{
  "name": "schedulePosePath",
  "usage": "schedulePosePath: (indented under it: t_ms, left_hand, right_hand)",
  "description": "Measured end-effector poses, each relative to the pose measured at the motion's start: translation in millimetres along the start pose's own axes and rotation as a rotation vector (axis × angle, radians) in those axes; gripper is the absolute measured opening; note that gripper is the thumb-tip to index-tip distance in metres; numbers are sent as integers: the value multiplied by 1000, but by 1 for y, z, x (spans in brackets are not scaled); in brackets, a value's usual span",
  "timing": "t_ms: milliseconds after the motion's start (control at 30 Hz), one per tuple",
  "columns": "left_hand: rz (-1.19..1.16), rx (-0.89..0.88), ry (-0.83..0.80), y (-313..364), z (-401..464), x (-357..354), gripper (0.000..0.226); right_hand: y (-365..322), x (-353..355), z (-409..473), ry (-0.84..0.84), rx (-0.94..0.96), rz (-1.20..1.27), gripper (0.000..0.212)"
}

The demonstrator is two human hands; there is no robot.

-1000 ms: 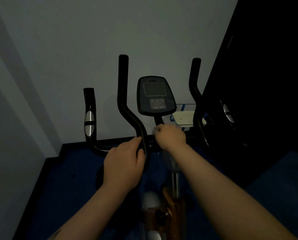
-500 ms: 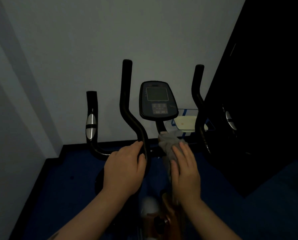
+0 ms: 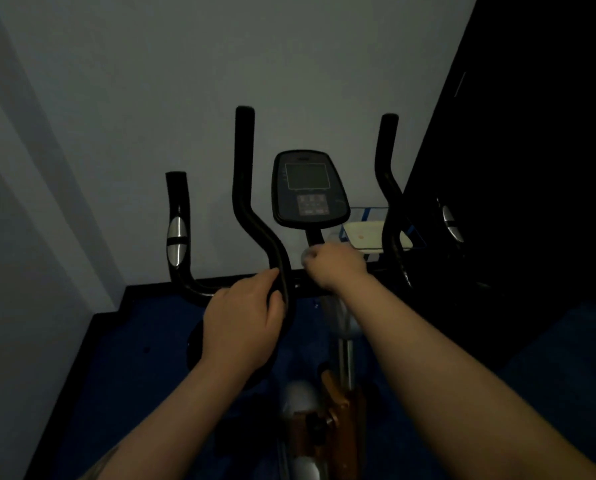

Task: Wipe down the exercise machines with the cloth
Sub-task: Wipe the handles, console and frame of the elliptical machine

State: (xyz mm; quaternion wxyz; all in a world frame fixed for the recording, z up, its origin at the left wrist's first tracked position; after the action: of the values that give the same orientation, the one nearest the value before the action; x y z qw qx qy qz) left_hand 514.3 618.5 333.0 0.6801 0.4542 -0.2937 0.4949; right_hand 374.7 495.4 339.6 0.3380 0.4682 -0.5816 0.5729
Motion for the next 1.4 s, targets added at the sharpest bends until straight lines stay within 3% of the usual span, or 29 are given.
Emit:
schedulePosePath:
  t_ms: [67,167,267,367,433,667,767,967,1033,1100,1200,1333,1400]
  left_hand:
    - [-22,3,7,1,0,1,38]
    - [-44,5,14,4,2,5,34]
    - [-56,20,1,4,2,4,38]
    - [-59,30,-2,2,0,4,39]
    - [-67,25,-22,2,1,2,38]
    - [-45,26,-18,2,1,3,39]
    - [-55,6,-35,0,0,1,46]
    - [-36,18,-26,0,1,-1,43]
    - [-31,17,-26,0,0,0,46]
    - [-29,17,-22,1,0,0,45]
    - [-19,16,-25,0,1,0,47]
    - [-12,20,-28,1,1,0,46]
    - [-13,22,-25,1,0,0,41]
  right_hand:
    - [9,-4,-18,76,94,78,29]
    - [21,7,-18,-8,89,242,30]
    - [14,13,9,-174,-53,136,40]
    - [0,-4,6,-106,-1,-112,39]
    - [3,-13,-9,-9,88,-143,37]
    - [-4,-2,14,-152,-44,-181,48]
    - [0,-8,-17,2,40,-201,37]
    - [19,-7,-26,370,28,257,29]
    - [19,-20,-45,587,166,266,24]
    - [26,-44,-73,694,286,231,32]
    - [38,-53,-82,662,366,237,43]
    - [37,-21,-43,493,226,436,42]
    - [37,-25,-46,529,217,443,42]
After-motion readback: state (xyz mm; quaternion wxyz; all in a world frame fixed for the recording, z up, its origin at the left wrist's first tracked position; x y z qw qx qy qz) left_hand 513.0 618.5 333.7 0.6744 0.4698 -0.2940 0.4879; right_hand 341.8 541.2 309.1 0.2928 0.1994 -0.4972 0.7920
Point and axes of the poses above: each hand's wrist, its own z-axis towards the middle knuckle, its own x-axis out of the back of the hand, y = z × x, the point moved 3 cm from there along z, towards the middle knuckle, and after that the axes turned 7 degrees about z, right-handed, at the moved point
